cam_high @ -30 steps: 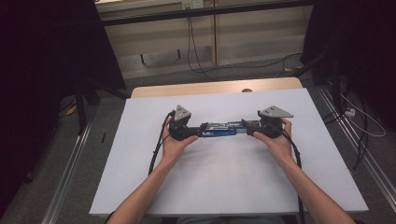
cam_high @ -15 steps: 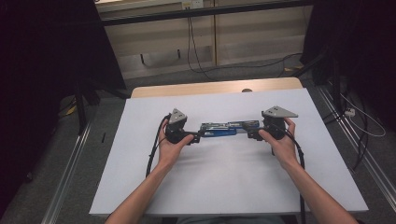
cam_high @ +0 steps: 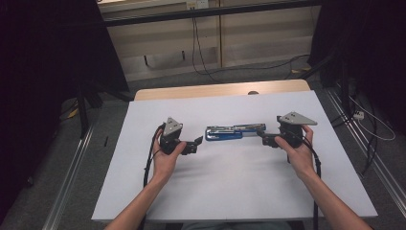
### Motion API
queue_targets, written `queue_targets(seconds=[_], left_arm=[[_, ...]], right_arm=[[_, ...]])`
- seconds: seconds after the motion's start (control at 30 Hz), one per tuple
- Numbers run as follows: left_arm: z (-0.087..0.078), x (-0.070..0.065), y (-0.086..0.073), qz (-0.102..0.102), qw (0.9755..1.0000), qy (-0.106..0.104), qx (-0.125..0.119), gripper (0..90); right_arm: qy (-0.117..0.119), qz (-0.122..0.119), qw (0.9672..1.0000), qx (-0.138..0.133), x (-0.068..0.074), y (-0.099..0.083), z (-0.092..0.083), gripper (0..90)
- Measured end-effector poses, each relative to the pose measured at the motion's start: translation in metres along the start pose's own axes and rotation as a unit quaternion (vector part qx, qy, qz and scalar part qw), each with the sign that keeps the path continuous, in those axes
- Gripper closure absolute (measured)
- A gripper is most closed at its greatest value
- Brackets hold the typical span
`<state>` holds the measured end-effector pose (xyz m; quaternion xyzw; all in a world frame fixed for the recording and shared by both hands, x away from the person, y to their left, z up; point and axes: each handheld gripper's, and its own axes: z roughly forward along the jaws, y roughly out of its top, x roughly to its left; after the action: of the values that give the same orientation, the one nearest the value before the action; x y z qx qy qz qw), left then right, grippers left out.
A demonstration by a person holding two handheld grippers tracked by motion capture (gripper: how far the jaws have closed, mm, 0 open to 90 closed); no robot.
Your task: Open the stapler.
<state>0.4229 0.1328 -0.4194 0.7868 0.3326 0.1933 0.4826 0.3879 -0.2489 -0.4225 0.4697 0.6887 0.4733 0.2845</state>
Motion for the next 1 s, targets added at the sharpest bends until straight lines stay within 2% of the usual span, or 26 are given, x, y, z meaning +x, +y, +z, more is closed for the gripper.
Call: queue_targets(seconds=[0.13, 0.3, 0.63, 0.83, 1.0], left_arm=[[-0.013, -0.001, -0.004, -0.002, 1.0000, 0.004, -0.009, 4.4], [-0.028, 0.000, -0.012, -0.018, 0.9996, 0.005, -0.022, 4.2], [-0.047, -0.004, -0.022, -0.023, 0.9995, 0.004, -0.021, 4.2], [-0.060, -0.007, -0.026, -0.023, 0.9994, 0.012, -0.024, 4.2], [-0.068, -0.007, -0.033, -0.028, 0.9992, 0.015, -0.025, 4.2]], right_arm=[[-0.009, -0.002, 1.0000, -0.001, -0.004, -0.005, -0.009, 6.9], [-0.016, 0.004, 0.9999, 0.000, -0.007, -0.010, -0.018, 7.0], [-0.016, 0.001, 0.9999, -0.001, -0.011, -0.018, -0.038, 6.9], [-0.016, 0.006, 0.9998, 0.004, -0.017, -0.025, -0.049, 6.9], [-0.014, 0.010, 0.9998, 0.002, -0.020, -0.026, -0.051, 6.9]])
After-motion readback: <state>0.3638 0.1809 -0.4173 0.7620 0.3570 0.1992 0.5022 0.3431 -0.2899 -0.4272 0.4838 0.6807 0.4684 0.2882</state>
